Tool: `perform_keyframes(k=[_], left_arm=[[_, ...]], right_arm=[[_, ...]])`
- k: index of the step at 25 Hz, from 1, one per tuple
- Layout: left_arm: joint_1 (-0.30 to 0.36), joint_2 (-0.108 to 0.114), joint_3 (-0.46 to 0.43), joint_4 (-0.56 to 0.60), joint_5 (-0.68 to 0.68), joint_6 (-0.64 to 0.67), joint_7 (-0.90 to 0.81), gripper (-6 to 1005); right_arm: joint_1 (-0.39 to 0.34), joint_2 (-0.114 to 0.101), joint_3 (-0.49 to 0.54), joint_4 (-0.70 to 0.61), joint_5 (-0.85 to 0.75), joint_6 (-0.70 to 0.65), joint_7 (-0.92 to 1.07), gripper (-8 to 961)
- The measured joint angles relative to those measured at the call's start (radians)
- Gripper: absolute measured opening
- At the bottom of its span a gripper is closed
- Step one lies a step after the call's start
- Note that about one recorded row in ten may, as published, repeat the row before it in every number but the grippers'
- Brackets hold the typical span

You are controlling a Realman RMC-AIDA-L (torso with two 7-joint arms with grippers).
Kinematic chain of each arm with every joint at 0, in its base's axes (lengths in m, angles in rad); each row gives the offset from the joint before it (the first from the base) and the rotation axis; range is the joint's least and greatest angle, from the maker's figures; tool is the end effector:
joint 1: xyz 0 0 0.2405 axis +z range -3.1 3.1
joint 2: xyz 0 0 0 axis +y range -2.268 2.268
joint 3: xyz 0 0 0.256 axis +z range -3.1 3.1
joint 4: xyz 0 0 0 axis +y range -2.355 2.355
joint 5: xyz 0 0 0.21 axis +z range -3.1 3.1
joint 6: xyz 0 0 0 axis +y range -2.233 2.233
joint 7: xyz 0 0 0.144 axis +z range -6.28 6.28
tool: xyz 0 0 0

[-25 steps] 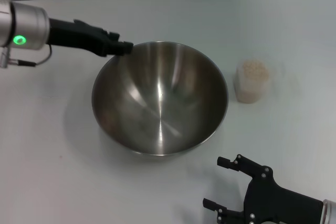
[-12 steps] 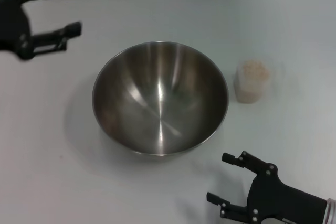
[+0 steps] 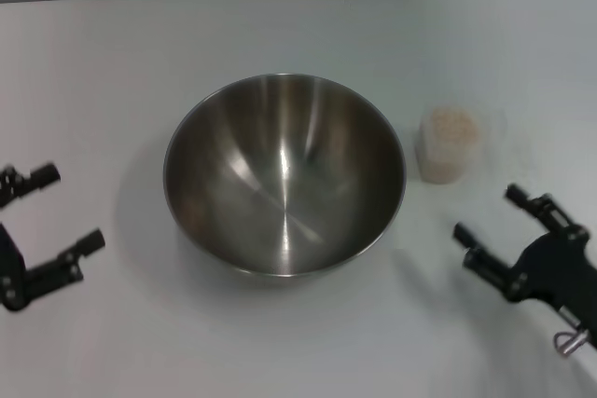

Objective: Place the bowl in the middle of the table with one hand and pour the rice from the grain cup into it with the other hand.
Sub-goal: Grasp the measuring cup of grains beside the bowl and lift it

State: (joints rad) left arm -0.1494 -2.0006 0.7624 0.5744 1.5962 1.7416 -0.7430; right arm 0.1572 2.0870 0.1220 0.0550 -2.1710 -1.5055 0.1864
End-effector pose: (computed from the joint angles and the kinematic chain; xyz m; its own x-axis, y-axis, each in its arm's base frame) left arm -0.3353 0.2225 0.0433 0.8028 -0.0768 0.5913 0.2834 -0.8234 -0.4917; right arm 0.3460 0.1855 -0.0596 0.7649 -0.0161 -0.6439 -0.5504 -0.5356 -0.6404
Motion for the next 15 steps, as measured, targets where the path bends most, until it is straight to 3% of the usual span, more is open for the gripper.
perform_keyframes(k=[5, 15], left_arm=[[0.012, 0.009, -0.004, -0.099, 0.044, -0.043, 0.074, 837], [0.0, -0.03, 0.005, -0.119, 0.142, -0.178, 0.09, 837]], right_arm=[[-0.032, 0.002, 0.127, 0.089, 0.118, 0.041, -0.125, 821], [0.038, 0.004, 0.169, 0.164, 0.217, 0.191, -0.249, 821]])
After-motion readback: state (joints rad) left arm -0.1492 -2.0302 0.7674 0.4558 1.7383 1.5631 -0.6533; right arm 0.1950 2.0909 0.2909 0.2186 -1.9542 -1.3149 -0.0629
